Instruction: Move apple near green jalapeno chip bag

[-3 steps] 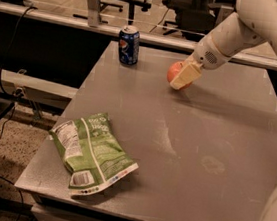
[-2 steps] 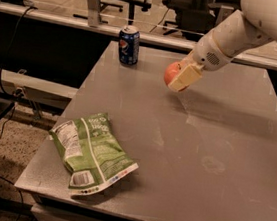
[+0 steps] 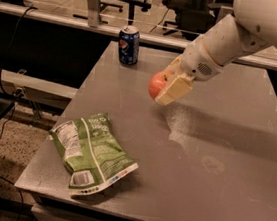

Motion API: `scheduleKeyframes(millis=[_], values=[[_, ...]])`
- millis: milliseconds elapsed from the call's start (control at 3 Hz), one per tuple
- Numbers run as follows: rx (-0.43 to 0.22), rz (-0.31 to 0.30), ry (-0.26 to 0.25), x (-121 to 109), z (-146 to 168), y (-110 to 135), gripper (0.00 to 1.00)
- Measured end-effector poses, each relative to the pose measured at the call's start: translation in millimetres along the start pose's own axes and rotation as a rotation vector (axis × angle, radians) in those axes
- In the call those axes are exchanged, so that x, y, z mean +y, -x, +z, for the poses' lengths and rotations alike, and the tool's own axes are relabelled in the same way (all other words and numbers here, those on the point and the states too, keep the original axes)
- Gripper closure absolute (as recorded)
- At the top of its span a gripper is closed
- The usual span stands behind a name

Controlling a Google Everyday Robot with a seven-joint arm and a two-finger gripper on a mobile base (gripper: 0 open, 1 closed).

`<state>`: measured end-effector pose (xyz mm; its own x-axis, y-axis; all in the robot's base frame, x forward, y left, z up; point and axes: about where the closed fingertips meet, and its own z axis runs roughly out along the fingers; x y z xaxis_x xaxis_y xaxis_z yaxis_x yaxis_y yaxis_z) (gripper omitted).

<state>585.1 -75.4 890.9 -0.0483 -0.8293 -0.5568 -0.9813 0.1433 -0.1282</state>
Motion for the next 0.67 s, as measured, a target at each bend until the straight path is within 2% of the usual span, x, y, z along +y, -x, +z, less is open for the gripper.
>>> scheduleKeyframes(millis=[333, 667], values=[[-0.011, -0.051, 0.059, 29.0, 14.8, 8.6, 1.0], [-0.026, -0.098, 0.091, 51.6, 21.8, 15.4, 1.0]])
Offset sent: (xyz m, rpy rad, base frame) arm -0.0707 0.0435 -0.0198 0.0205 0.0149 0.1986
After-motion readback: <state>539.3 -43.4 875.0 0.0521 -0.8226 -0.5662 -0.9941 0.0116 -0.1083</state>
